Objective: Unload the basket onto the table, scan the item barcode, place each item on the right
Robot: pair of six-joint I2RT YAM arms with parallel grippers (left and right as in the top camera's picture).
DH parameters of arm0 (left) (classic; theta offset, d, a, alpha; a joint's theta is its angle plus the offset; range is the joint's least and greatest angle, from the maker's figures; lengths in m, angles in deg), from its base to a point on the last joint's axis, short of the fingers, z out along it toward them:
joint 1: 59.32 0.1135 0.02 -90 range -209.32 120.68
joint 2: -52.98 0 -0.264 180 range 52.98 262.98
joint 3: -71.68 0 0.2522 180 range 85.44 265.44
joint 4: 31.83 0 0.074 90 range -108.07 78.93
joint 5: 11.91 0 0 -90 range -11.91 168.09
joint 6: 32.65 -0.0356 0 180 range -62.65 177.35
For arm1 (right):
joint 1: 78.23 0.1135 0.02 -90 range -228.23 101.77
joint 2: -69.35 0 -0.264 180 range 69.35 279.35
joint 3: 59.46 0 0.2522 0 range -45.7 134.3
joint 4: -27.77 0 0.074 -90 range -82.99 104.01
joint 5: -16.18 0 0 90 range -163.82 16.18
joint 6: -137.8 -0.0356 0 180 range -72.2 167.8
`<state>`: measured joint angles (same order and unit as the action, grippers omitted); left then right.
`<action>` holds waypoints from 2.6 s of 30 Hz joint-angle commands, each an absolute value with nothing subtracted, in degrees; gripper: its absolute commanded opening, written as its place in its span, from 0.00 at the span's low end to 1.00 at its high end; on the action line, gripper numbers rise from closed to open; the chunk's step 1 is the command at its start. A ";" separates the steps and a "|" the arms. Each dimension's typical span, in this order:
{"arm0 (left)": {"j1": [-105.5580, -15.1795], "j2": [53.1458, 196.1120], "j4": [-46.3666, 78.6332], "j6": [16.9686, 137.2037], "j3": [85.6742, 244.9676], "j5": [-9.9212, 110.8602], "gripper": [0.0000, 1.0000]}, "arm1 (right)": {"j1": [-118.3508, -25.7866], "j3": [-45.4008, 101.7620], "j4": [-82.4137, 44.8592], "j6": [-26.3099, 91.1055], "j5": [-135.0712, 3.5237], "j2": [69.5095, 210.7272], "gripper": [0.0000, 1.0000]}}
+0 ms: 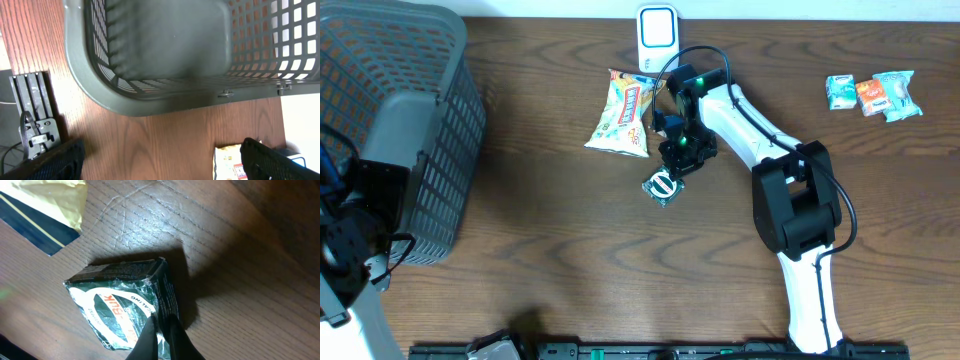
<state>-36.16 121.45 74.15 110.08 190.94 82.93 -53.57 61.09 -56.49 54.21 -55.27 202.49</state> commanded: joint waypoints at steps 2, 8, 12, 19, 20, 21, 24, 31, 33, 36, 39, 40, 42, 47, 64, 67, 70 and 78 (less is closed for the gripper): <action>-35.88 121.45 76.84 110.39 191.31 83.47 0.98 | -53.00 61.52 -57.28 53.60 -55.34 201.81 0.01; -35.88 121.45 76.84 110.39 191.31 83.47 0.98 | -53.00 63.36 -58.31 51.02 -59.21 200.48 0.01; -35.88 121.45 76.84 110.39 191.31 83.47 0.98 | -53.00 63.80 -58.83 49.95 -61.09 199.67 0.01; -35.88 121.45 76.84 110.39 191.31 83.47 0.98 | -53.00 63.80 -58.57 46.10 -66.79 198.22 0.01; -35.88 121.45 76.84 110.39 191.31 83.47 0.97 | -53.00 63.80 -58.61 46.10 -67.25 198.20 0.01; -35.88 121.45 76.84 110.39 191.31 83.47 0.98 | -53.00 63.80 -58.61 46.10 -67.77 198.20 0.01; -35.88 121.45 76.84 110.39 191.33 83.47 0.98 | -53.00 63.77 -58.66 46.10 -68.34 198.22 0.01; -35.88 121.45 76.84 110.39 191.31 83.47 0.98 | -52.74 63.77 -59.03 46.85 -61.85 198.22 0.01; -35.88 121.45 76.84 110.39 191.31 83.47 0.97 | -52.65 63.77 -59.09 48.83 -58.77 198.22 0.01; -35.88 121.45 76.84 110.39 191.31 83.47 0.98 | -52.54 63.77 -59.64 49.58 -56.67 198.22 0.01; -35.88 121.45 76.84 110.39 191.31 83.47 0.98 | -52.06 63.58 -60.69 49.62 -57.24 198.25 0.01; -35.88 121.45 76.84 110.39 191.31 83.47 0.98 | -51.93 63.36 -60.73 49.62 -57.41 198.25 0.01; -35.88 121.45 76.84 110.39 191.31 83.47 0.97 | -51.67 62.90 -60.53 49.62 -57.41 198.25 0.01; -35.88 121.45 76.84 110.39 191.31 83.47 0.98 | -51.60 60.52 -58.00 49.53 -58.90 198.25 0.01; -35.88 121.45 76.84 110.39 191.31 83.47 0.98 | -51.67 60.52 -56.25 35.37 -84.17 198.22 0.02; -35.88 121.45 76.84 110.39 191.31 83.47 0.98 | -51.64 63.45 -59.05 35.39 -83.58 198.22 0.05; -35.88 121.45 76.82 110.39 191.31 83.47 0.98 | -51.47 65.24 -61.32 35.41 -77.02 198.22 0.09; -35.88 121.45 76.84 110.39 191.31 83.47 0.97 | -50.55 65.13 -60.32 35.35 -49.41 198.25 0.33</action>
